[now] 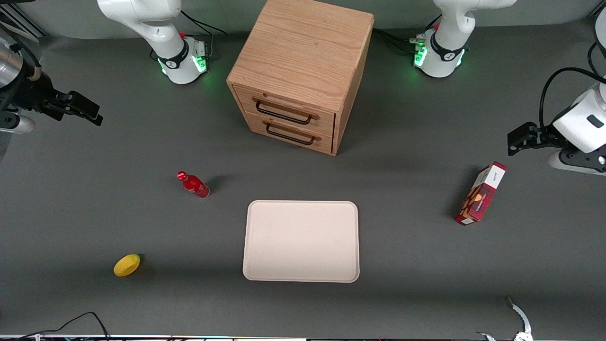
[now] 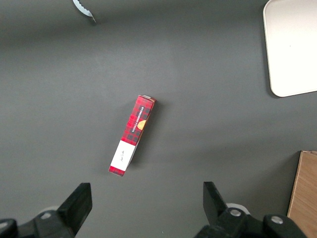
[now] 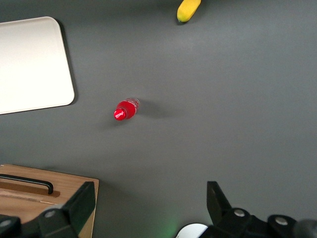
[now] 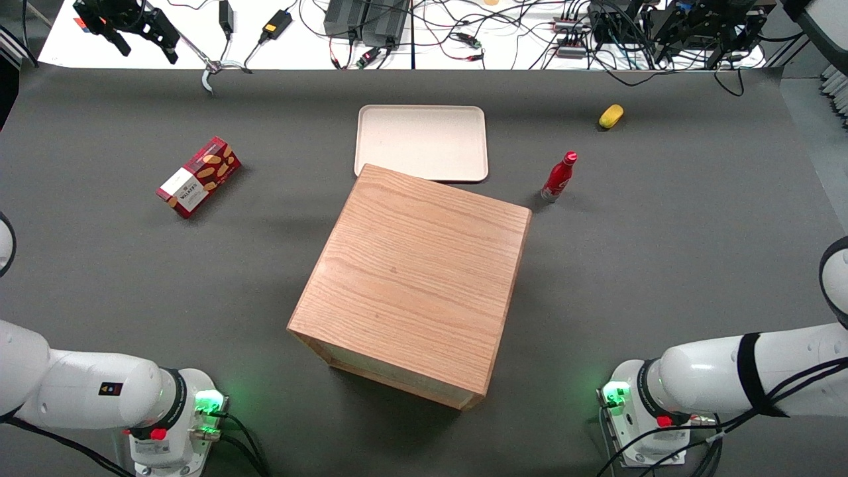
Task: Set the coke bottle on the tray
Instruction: 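Reach the open right gripper down toward the red Coca-Cola bottle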
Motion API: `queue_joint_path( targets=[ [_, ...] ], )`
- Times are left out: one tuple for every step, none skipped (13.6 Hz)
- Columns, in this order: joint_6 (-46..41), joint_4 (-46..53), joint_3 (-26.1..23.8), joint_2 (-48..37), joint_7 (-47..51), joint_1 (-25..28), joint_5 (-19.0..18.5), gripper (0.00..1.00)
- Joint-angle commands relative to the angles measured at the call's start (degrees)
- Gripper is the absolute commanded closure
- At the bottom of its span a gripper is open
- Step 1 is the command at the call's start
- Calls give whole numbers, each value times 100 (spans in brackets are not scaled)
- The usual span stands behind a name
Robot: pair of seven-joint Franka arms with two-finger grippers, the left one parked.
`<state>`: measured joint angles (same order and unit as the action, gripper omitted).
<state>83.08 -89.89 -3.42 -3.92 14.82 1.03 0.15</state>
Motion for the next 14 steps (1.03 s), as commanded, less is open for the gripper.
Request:
queue_joint_path(
  targets=[
    [-230, 226, 166, 67, -32, 143, 91, 0],
    [-239, 244, 158, 84, -40, 134, 91, 0],
    [-240, 226, 149, 85, -58, 134, 91, 0],
    [-240, 226, 140, 128, -102, 134, 99, 0],
    [-240, 226, 123, 233, -102, 134, 134, 0],
    [-222, 209, 62, 286, -76, 152, 178, 0],
    [-144, 200, -139, 417, 20, 152, 222, 0],
    [5, 174, -359, 566, 134, 135, 223, 0],
    [311, 17, -439, 646, 309, 143, 223, 0],
    [819, -428, -536, 664, 407, 152, 223, 0],
    [1572, -1094, -685, 604, 495, 135, 223, 0],
    [2250, -1597, -738, 603, 722, 143, 214, 0],
    [2848, -1941, -800, 708, 820, 143, 144, 0],
    [3368, -2188, -800, 839, 821, 143, 91, 0]
  ],
)
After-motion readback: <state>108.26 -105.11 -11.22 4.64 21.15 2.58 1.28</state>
